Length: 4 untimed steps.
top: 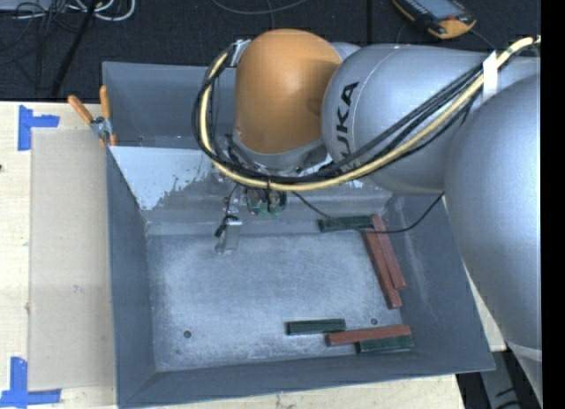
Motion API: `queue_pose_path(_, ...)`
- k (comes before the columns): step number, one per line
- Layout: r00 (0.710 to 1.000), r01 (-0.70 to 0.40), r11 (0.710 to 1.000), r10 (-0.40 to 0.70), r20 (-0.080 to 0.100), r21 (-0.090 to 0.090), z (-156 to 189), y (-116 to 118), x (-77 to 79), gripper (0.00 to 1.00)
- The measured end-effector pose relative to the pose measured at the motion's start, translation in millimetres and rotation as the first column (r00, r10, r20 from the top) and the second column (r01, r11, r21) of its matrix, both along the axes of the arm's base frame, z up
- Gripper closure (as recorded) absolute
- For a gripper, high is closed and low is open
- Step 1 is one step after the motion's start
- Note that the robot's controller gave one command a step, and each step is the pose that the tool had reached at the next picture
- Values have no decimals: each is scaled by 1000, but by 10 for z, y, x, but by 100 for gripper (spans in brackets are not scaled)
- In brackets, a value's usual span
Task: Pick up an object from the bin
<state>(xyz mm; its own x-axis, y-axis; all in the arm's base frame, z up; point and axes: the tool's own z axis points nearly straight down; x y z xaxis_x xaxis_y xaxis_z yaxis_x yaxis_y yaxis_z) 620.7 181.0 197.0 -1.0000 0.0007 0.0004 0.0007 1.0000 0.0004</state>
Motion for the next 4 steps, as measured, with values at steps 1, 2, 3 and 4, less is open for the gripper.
queue_pose_path(1, 996, -91, 996, 91, 9, -1, -208, 178, 31, 0)
queue_pose_path(2, 952, -307, 952, 307, -3, 2, -793, 595, -86, 0)
queue_pose_path(3, 951, -310, 951, 310, -1, 1, -461, 563, -106, 0)
queue_pose_path(4, 1000, -28, 1000, 28, 7, 2, -652, 286, -58, 0)
